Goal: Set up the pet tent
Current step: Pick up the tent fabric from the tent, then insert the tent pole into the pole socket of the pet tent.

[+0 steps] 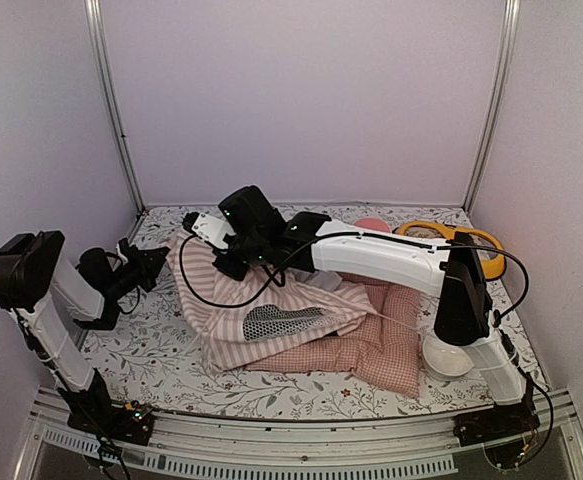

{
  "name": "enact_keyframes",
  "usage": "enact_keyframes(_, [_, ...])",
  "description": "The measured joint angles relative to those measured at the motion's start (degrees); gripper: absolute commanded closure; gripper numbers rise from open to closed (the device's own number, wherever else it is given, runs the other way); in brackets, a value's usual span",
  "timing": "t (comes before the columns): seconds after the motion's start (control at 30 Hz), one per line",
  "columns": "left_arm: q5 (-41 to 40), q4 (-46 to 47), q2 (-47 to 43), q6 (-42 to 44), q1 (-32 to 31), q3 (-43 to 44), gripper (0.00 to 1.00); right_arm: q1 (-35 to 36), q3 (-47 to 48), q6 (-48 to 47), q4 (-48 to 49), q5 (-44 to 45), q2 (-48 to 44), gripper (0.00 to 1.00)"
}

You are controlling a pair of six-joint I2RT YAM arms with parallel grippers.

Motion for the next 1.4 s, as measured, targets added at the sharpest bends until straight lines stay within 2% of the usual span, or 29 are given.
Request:
enact_keyframes(0.63, [-0.2,-0.17,-5.14,-0.11,0.02,-0.07,1.0,0.09,0.0,1.44,-2.43,1.03,0.0,1.0])
enact_keyframes(1.4, [-0.2,0.24,-6.97,0.9,0.04,-1.46,1.0,-0.85,0.0,3.78,-2.89,0.33,0.0,1.0])
